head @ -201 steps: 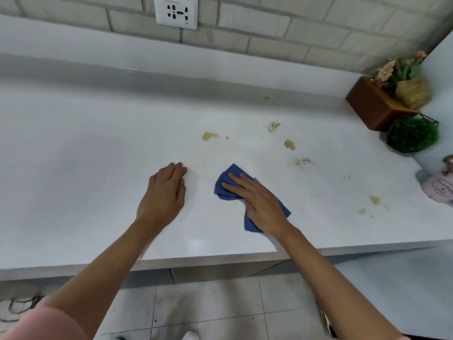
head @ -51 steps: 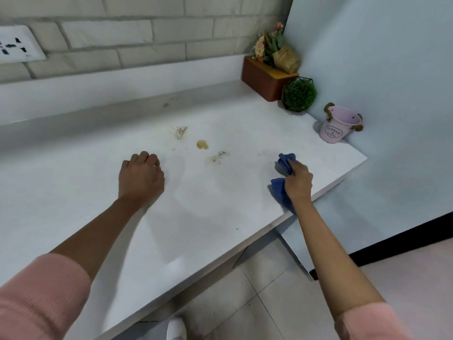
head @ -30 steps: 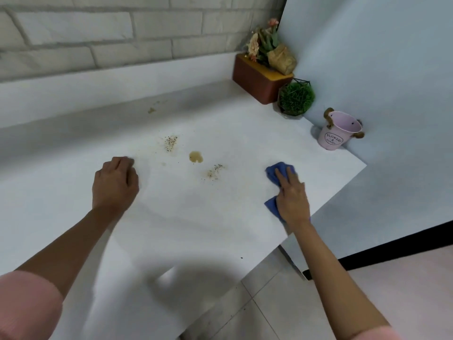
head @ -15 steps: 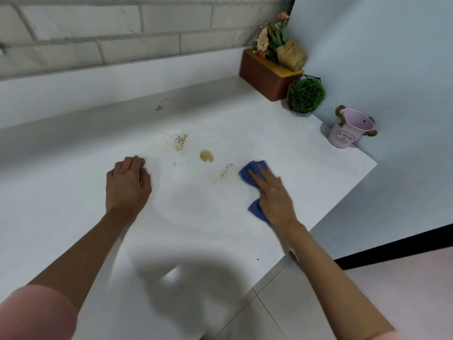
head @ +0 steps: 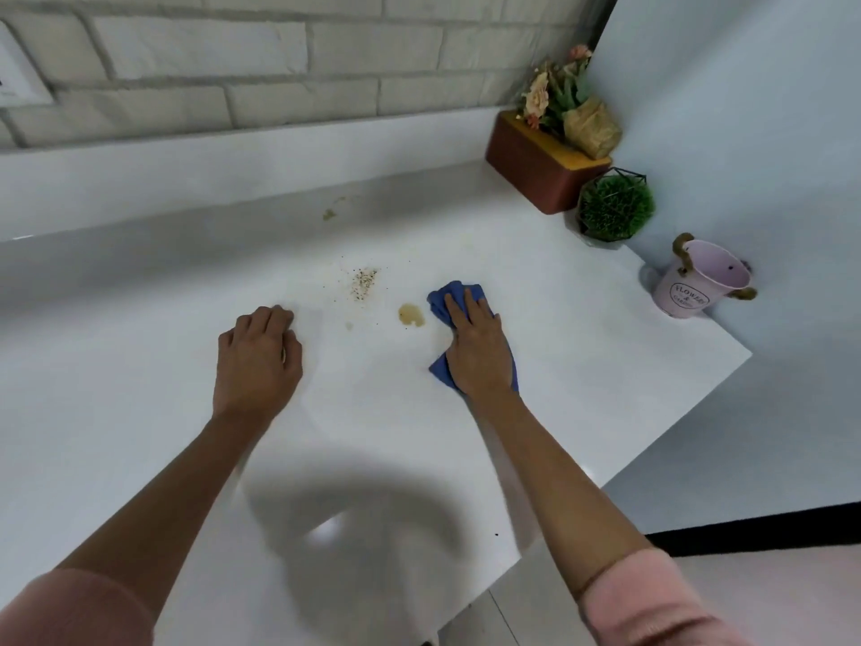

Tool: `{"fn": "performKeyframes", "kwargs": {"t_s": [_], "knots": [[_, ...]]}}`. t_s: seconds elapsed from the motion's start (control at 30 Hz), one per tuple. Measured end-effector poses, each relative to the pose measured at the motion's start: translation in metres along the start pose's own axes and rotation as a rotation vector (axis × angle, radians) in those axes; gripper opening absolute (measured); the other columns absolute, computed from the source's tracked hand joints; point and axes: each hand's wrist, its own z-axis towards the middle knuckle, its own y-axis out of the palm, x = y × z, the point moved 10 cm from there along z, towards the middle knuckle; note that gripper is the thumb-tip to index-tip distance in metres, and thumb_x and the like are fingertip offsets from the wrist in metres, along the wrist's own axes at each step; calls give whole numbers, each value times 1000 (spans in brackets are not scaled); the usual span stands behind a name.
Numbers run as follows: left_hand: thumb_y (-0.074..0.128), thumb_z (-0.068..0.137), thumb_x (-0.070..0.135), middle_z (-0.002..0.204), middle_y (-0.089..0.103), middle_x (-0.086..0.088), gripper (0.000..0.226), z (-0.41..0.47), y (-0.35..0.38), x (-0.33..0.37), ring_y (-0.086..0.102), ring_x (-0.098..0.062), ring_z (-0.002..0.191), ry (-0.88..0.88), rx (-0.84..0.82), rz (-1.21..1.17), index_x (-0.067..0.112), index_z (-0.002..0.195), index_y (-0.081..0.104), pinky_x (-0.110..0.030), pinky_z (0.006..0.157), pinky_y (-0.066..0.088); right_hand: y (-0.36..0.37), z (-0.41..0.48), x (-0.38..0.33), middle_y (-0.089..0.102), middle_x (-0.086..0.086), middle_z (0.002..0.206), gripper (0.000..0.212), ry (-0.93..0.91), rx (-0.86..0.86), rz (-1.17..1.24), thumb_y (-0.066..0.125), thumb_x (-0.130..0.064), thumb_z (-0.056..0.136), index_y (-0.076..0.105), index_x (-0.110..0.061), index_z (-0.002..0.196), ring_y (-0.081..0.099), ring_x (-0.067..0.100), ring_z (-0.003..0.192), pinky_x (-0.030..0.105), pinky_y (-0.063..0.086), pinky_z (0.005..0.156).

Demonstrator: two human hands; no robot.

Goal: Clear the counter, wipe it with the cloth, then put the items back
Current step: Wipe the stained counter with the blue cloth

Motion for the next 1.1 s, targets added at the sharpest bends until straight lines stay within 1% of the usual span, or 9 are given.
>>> {"fn": "performKeyframes", "kwargs": {"t_s": [0.13,0.23,0.33,0.53,0.6,0.73,0.83,1.0,1.1], "knots": [[44,89,13,106,61,-14,24,1,0,0,53,-37,93,10,-5,-11,5,107,57,-45,79,40,-10,38,1,15,7,158,66,79,-29,-11,41,-10,90,13,-17,149,15,22,145,37,17,118],[41,87,16,106,61,-14,28,1,0,0,53,-37,93,-6,-15,-7,5,107,57,-45,80,39,0,-12,-8,12,4,159,71,-11,-3,14,42,-9,88,9,-18,150,12,22,146,35,10,121],[40,87,17,107,61,-13,29,0,1,0,53,-36,94,-20,-27,-7,5,108,57,-45,81,39,6,-47,-13,13,4,159,74,-43,23,60,43,-5,85,12,-20,150,9,23,148,36,6,120],[40,88,18,107,61,-11,31,0,2,-1,53,-35,96,-31,-38,-7,6,111,57,-45,82,39,-7,56,1,20,9,155,65,96,-8,-1,41,-10,89,17,-16,149,17,23,144,39,18,118],[41,87,18,107,61,-11,31,0,3,-2,53,-34,97,-35,-44,-5,6,111,57,-44,82,38,-7,63,0,19,8,155,64,113,-12,-20,42,-14,90,16,-16,149,16,23,144,38,18,118],[41,87,18,105,60,-11,30,2,3,-2,52,-33,95,-34,-49,-3,7,109,57,-43,80,37,6,1,-23,10,6,159,73,27,33,48,45,-13,87,11,-17,150,9,23,147,38,8,122],[41,88,18,106,59,-11,30,0,3,-1,52,-34,95,-40,-53,2,6,110,57,-43,81,37,15,-28,-34,7,6,160,77,-17,31,55,45,-10,84,7,-19,151,4,23,148,38,2,120],[40,90,18,112,60,-12,33,-1,3,-1,52,-36,99,-42,-77,3,5,115,57,-45,84,38,3,53,-18,7,9,160,67,134,-27,8,42,-19,94,6,-16,151,4,26,148,41,8,121],[47,91,12,113,59,-12,27,-1,5,-2,52,-35,100,-44,-79,2,5,115,57,-44,85,38,3,59,-19,5,8,160,70,153,-38,33,44,-23,95,3,-16,151,3,27,148,40,6,122]]}}
